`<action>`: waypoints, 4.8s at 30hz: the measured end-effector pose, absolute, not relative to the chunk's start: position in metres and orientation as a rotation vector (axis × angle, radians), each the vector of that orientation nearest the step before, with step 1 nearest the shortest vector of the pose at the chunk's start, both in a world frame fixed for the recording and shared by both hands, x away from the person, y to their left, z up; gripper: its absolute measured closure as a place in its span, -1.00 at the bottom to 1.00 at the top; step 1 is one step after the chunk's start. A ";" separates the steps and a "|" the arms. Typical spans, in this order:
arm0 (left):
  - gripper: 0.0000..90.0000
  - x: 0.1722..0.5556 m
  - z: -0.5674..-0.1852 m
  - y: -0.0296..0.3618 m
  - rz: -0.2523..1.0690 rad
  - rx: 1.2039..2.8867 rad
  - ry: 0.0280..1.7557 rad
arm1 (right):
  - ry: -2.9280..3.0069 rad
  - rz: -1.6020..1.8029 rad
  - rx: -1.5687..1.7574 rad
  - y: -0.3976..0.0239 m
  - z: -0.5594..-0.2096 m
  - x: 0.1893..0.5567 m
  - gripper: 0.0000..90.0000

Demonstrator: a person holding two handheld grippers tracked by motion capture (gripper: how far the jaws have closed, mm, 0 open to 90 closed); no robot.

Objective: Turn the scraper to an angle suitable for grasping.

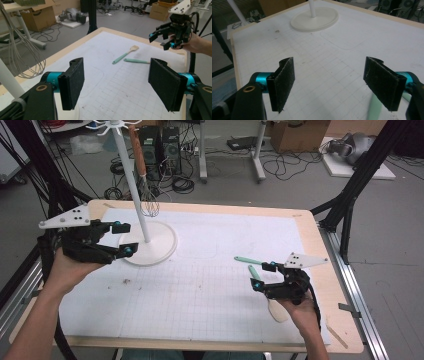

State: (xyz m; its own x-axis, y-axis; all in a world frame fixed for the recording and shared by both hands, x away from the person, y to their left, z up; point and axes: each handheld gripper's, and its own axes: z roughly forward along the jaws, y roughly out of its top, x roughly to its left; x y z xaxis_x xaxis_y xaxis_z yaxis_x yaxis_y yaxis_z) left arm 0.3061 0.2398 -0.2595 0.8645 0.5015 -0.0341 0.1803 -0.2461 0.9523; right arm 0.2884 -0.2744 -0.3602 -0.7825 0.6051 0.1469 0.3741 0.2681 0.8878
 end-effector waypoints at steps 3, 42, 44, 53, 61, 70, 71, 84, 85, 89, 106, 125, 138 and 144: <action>-0.36 0.302 -0.265 0.239 0.338 1.822 0.520 | 2.299 1.520 0.941 -0.278 -0.360 0.288 -0.42; -0.38 0.278 -0.350 0.234 0.379 1.850 0.585 | 2.283 1.448 1.047 -0.296 -0.371 0.301 -0.18; -0.38 0.277 -0.353 0.233 0.384 1.845 0.588 | 2.283 1.448 1.048 -0.296 -0.371 0.301 -0.18; -0.42 0.275 -0.362 0.230 0.420 1.870 0.590 | 2.290 1.434 1.029 -0.293 -0.371 0.301 -0.18; -0.43 0.274 -0.371 0.230 0.423 1.876 0.600 | 2.284 1.421 1.034 -0.295 -0.371 0.301 -0.12; -0.43 0.274 -0.380 0.231 0.435 1.884 0.623 | 2.283 1.369 1.055 -0.299 -0.375 0.304 0.30; -0.43 0.274 -0.381 0.231 0.436 1.879 0.622 | 2.282 1.369 1.058 -0.300 -0.375 0.305 0.38; -0.43 0.275 -0.383 0.239 0.450 1.849 0.659 | 2.358 1.249 1.138 -0.301 -0.384 0.325 0.97; -0.43 0.275 -0.383 0.239 0.448 1.852 0.660 | 2.364 1.240 1.152 -0.300 -0.385 0.328 0.97; -0.43 0.275 -0.385 0.238 0.447 1.855 0.655 | 2.385 1.184 1.186 -0.296 -0.393 0.337 0.97; -0.43 0.274 -0.388 0.232 0.440 1.874 0.632 | 2.454 1.002 1.268 -0.285 -0.421 0.358 0.97; -0.43 0.273 -0.388 0.232 0.444 1.872 0.627 | 2.506 0.964 1.269 -0.276 -0.431 0.361 0.98; -0.43 0.273 -0.387 0.232 0.449 1.872 0.625 | 2.589 0.990 1.191 -0.260 -0.431 0.357 0.98; -0.43 0.272 -0.388 0.233 0.443 1.873 0.624 | 2.629 0.996 1.138 -0.252 -0.430 0.354 0.98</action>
